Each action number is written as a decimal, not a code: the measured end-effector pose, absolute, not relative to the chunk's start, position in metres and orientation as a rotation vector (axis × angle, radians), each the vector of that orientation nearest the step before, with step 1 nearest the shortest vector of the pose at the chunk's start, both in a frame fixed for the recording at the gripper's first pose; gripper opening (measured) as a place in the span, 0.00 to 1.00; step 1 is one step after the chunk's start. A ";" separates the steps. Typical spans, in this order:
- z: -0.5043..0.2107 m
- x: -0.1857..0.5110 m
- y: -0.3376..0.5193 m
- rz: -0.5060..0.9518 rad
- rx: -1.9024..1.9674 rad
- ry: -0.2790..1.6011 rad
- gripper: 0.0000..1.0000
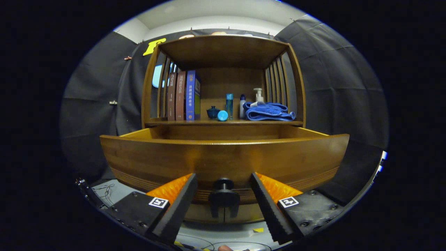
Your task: Pull open the drawer, take out the items inside it, and place them on the countertop above the cabinet.
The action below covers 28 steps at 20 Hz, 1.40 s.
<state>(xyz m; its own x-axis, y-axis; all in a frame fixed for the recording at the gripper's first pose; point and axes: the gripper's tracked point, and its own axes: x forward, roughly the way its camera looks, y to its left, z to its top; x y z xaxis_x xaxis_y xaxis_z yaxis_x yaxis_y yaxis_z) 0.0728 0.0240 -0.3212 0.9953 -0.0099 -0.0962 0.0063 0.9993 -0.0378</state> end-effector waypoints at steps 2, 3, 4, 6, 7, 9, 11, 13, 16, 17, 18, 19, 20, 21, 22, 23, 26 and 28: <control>-0.320 0.079 0.025 -0.004 -0.034 0.097 0.99; -0.320 0.083 0.024 -0.002 -0.030 0.103 1.00; -0.319 0.087 0.024 0.001 -0.028 0.108 1.00; -0.319 0.097 0.024 0.004 -0.034 0.112 1.00; -0.316 0.102 0.024 0.005 -0.036 0.105 1.00; -0.310 0.112 0.023 0.007 -0.042 0.091 1.00; -0.312 0.126 0.024 0.006 -0.042 0.100 1.00; -0.312 0.138 0.024 0.005 -0.037 0.108 1.00; -0.313 0.156 0.024 0.002 -0.042 0.118 1.00; -0.313 0.162 0.025 0.001 -0.043 0.120 1.00; -0.314 0.168 0.024 -0.001 -0.044 0.121 1.00; -0.313 0.175 0.025 -0.001 -0.043 0.122 1.00; -0.315 0.181 0.025 -0.002 -0.042 0.123 1.00; -0.314 0.187 0.025 -0.002 -0.040 0.122 1.00; -0.314 0.192 0.027 -0.002 -0.039 0.122 1.00; -0.314 0.198 0.027 -0.001 -0.039 0.121 1.00; -0.314 0.212 0.028 -0.003 -0.042 0.114 1.00; -0.314 0.221 0.029 -0.005 -0.041 0.111 1.00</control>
<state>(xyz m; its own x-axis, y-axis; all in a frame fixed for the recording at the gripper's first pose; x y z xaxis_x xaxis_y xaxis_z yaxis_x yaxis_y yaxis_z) 0.2206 0.0288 -0.3140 0.9938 -0.0077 -0.1109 0.0031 0.9991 -0.0412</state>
